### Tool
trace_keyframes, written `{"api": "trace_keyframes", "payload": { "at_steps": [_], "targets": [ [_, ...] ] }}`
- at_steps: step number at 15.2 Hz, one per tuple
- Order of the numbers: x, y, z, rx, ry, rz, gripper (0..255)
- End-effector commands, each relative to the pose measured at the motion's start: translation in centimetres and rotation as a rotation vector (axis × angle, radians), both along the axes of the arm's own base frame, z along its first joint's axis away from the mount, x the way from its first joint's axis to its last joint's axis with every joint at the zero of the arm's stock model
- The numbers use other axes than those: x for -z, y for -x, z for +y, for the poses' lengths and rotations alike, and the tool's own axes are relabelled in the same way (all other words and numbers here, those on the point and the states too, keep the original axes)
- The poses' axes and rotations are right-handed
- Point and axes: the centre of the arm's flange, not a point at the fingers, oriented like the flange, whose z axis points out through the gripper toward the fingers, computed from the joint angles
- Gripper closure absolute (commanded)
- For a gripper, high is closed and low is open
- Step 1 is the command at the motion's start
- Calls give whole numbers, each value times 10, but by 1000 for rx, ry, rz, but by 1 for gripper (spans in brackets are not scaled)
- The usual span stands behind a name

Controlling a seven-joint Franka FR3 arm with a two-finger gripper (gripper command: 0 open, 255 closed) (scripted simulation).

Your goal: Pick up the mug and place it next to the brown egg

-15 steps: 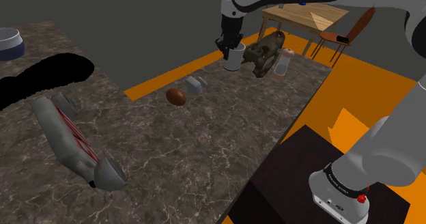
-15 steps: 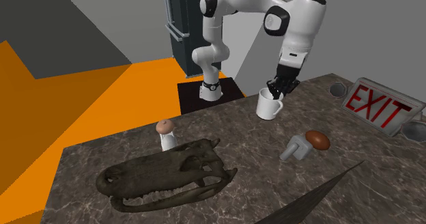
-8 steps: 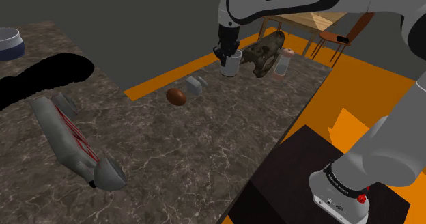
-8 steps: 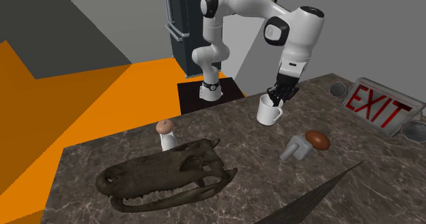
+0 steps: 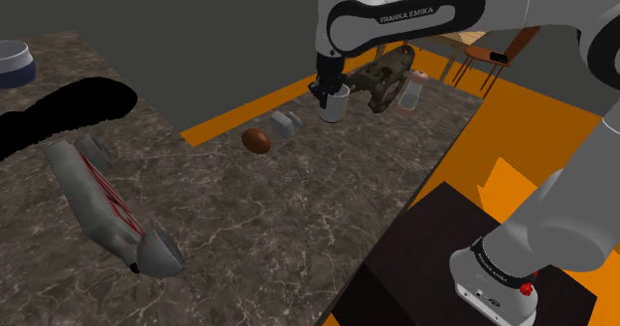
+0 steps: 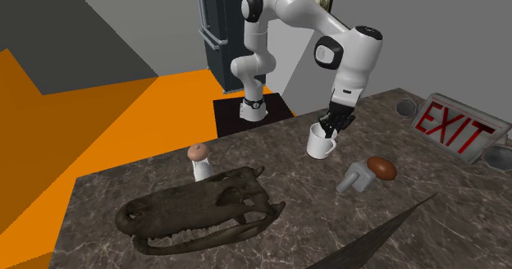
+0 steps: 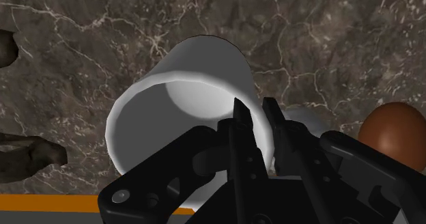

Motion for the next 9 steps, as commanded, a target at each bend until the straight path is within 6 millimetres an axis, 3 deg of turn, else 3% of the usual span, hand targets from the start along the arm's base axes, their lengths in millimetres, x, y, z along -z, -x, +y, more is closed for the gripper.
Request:
{"api": "trace_keyframes", "payload": {
  "at_steps": [1, 9],
  "targets": [
    [11, -1, 0, 0, 0, -1, 255],
    [53, -1, 0, 0, 0, -1, 255]
  ]
}}
